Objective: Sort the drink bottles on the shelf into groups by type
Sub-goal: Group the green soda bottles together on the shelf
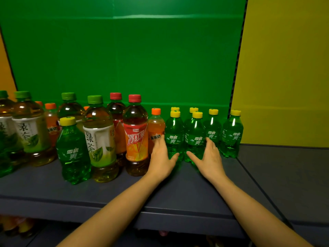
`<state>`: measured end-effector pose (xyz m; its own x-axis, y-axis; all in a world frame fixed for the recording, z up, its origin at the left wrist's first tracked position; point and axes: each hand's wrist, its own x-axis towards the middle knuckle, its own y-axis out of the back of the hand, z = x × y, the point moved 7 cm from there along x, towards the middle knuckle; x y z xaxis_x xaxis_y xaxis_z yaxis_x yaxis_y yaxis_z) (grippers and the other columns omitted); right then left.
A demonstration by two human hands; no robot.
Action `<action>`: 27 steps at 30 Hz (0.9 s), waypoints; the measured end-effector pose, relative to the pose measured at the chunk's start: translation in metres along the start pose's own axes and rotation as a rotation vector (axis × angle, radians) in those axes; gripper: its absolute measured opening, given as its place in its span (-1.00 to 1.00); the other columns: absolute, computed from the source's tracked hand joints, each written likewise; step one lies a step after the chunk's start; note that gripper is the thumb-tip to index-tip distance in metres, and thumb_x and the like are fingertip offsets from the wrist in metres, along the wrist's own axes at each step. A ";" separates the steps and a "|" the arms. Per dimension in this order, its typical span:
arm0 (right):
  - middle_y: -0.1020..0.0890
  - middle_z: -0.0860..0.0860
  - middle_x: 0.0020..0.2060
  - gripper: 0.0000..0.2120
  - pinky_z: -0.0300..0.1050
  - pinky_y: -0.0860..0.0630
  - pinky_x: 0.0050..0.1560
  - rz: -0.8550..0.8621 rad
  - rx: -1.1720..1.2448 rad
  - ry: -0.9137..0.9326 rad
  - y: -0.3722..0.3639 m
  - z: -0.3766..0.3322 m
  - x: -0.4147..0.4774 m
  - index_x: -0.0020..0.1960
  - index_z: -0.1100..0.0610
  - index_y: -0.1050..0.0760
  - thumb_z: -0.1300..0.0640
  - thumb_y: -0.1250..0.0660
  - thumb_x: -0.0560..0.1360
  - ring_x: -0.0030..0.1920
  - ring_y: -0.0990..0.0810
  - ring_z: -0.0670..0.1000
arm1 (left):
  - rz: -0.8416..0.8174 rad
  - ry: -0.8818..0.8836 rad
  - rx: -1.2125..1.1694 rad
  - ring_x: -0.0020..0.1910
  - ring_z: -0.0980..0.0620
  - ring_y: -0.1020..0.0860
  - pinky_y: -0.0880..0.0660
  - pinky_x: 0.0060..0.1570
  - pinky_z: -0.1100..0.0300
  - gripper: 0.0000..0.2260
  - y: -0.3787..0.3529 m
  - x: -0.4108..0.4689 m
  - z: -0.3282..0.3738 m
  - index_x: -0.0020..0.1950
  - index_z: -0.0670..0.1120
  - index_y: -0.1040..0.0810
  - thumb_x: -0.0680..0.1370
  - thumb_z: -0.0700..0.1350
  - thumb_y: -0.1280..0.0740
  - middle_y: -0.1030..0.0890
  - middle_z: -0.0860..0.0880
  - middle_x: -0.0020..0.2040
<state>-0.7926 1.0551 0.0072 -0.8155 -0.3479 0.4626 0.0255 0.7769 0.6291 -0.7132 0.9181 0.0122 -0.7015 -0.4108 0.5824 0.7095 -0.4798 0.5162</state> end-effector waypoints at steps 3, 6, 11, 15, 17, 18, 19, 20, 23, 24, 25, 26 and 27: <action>-0.24 0.13 0.43 -0.22 0.00 -0.20 0.36 0.089 -0.013 0.018 0.011 -0.006 -0.005 0.48 0.22 -0.04 -0.02 -0.37 0.44 0.40 -0.21 0.13 | -0.073 -0.023 0.062 0.50 -0.06 -0.05 -0.07 0.47 0.08 -0.22 0.000 -0.009 0.008 0.51 -0.20 0.09 0.50 -0.09 -0.36 -0.08 -0.17 0.51; -0.31 0.14 0.37 -0.37 -0.04 -0.21 0.31 0.246 0.013 0.102 0.033 -0.020 -0.017 0.41 0.23 -0.21 0.13 -0.40 0.43 0.35 -0.27 0.14 | -0.055 -0.117 0.049 0.47 -0.01 -0.15 -0.13 0.45 0.11 -0.31 0.017 -0.024 0.022 0.50 -0.19 -0.03 0.51 -0.07 -0.34 -0.18 -0.11 0.47; -0.47 -0.03 0.11 -0.64 -0.15 -0.37 0.18 0.229 0.292 0.238 0.037 -0.057 -0.039 0.19 0.07 -0.42 0.27 -0.37 0.43 0.14 -0.46 -0.04 | 0.126 -0.239 -0.073 -0.03 0.20 -0.51 -0.50 -0.03 0.16 -0.75 0.081 -0.056 0.033 0.07 -0.02 -0.52 0.46 0.06 -0.28 -0.53 0.12 0.00; -0.57 -0.09 0.02 -0.66 -0.28 -0.48 0.03 0.083 0.466 0.329 0.013 -0.109 -0.061 0.02 -0.12 -0.43 0.29 -0.36 0.44 0.02 -0.54 -0.16 | 0.219 -0.200 -0.138 -0.24 0.13 -0.57 -0.52 -0.24 0.16 -0.82 0.148 -0.077 0.016 -0.17 0.00 -0.57 0.43 0.07 -0.28 -0.59 0.11 -0.22; -0.58 -0.09 0.01 -0.71 -0.35 -0.48 -0.02 0.024 0.550 0.360 -0.003 -0.139 -0.074 0.01 -0.11 -0.46 0.25 -0.37 0.43 0.00 -0.55 -0.16 | 0.292 -0.177 -0.131 -0.27 0.12 -0.58 -0.51 -0.26 0.22 -0.81 0.185 -0.087 -0.001 -0.20 -0.02 -0.58 0.43 0.08 -0.30 -0.60 0.09 -0.25; -0.58 -0.08 -0.01 -0.74 -0.37 -0.49 -0.03 -0.002 0.598 0.375 -0.012 -0.153 -0.080 0.02 -0.09 -0.48 0.21 -0.35 0.42 -0.01 -0.56 -0.16 | 0.335 -0.172 -0.115 -0.27 0.14 -0.58 -0.49 -0.26 0.30 -0.83 0.203 -0.091 -0.010 -0.21 -0.02 -0.58 0.43 0.06 -0.32 -0.60 0.09 -0.25; -0.58 -0.09 -0.01 -0.75 -0.37 -0.49 -0.04 -0.027 0.637 0.388 -0.021 -0.168 -0.087 0.04 -0.06 -0.49 0.18 -0.32 0.40 -0.01 -0.57 -0.16 | 0.378 -0.163 -0.099 -0.27 0.16 -0.57 -0.46 -0.25 0.36 -0.86 0.221 -0.094 -0.020 -0.21 -0.03 -0.57 0.43 0.02 -0.35 -0.60 0.08 -0.24; -0.58 -0.10 0.00 -0.74 -0.38 -0.49 -0.03 -0.053 0.663 0.402 -0.031 -0.183 -0.094 0.06 -0.05 -0.49 0.17 -0.31 0.40 0.01 -0.57 -0.16 | 0.420 -0.147 -0.081 -0.27 0.18 -0.56 -0.44 -0.25 0.40 -0.91 0.239 -0.097 -0.031 -0.22 -0.03 -0.56 0.44 -0.03 -0.36 -0.59 0.07 -0.23; -0.51 -0.22 0.12 -0.65 -0.41 -0.44 0.10 -0.106 0.665 0.461 -0.065 -0.223 -0.111 0.17 -0.10 -0.43 0.16 -0.29 0.42 0.13 -0.51 -0.23 | 0.538 -0.105 0.007 -0.23 0.17 -0.54 -0.44 -0.22 0.38 -0.97 0.289 -0.102 -0.070 -0.19 0.03 -0.51 0.45 -0.08 -0.32 -0.56 0.03 -0.20; -0.47 -0.26 0.18 -0.61 -0.42 -0.40 0.17 -0.106 0.650 0.474 -0.076 -0.234 -0.115 0.23 -0.11 -0.39 0.15 -0.28 0.43 0.20 -0.46 -0.26 | 0.576 -0.085 0.037 -0.20 0.14 -0.54 -0.46 -0.18 0.31 -0.98 0.305 -0.103 -0.084 -0.17 0.06 -0.49 0.45 -0.06 -0.31 -0.55 0.04 -0.21; -0.40 -0.28 0.25 -0.56 -0.42 -0.33 0.25 -0.092 0.625 0.483 -0.086 -0.243 -0.117 0.30 -0.11 -0.33 0.13 -0.27 0.44 0.27 -0.39 -0.28 | 0.619 -0.063 0.077 -0.14 0.07 -0.53 -0.46 -0.13 0.23 -0.97 0.319 -0.104 -0.099 -0.13 0.07 -0.47 0.46 -0.02 -0.30 -0.54 0.06 -0.18; -0.33 -0.29 0.31 -0.50 -0.45 -0.25 0.30 -0.066 0.591 0.491 -0.096 -0.250 -0.119 0.35 -0.13 -0.25 0.11 -0.26 0.46 0.33 -0.30 -0.30 | 0.665 -0.036 0.129 -0.07 -0.01 -0.51 -0.44 -0.06 0.17 -0.90 0.332 -0.106 -0.112 -0.07 0.04 -0.46 0.45 0.01 -0.29 -0.51 0.03 -0.11; -0.24 -0.30 0.36 -0.46 -0.47 -0.15 0.34 -0.040 0.556 0.496 -0.105 -0.256 -0.121 0.39 -0.15 -0.16 0.08 -0.24 0.47 0.38 -0.20 -0.33 | 0.710 -0.006 0.181 0.02 -0.06 -0.46 -0.40 0.00 0.14 -0.79 0.344 -0.107 -0.126 0.02 -0.03 -0.46 0.44 0.01 -0.30 -0.47 0.00 -0.03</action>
<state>-0.5489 0.8809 0.0451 -0.4493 -0.4753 0.7564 -0.4022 0.8637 0.3039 -0.4025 0.6995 0.0483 -0.0682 -0.5706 0.8184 0.9934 0.0368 0.1085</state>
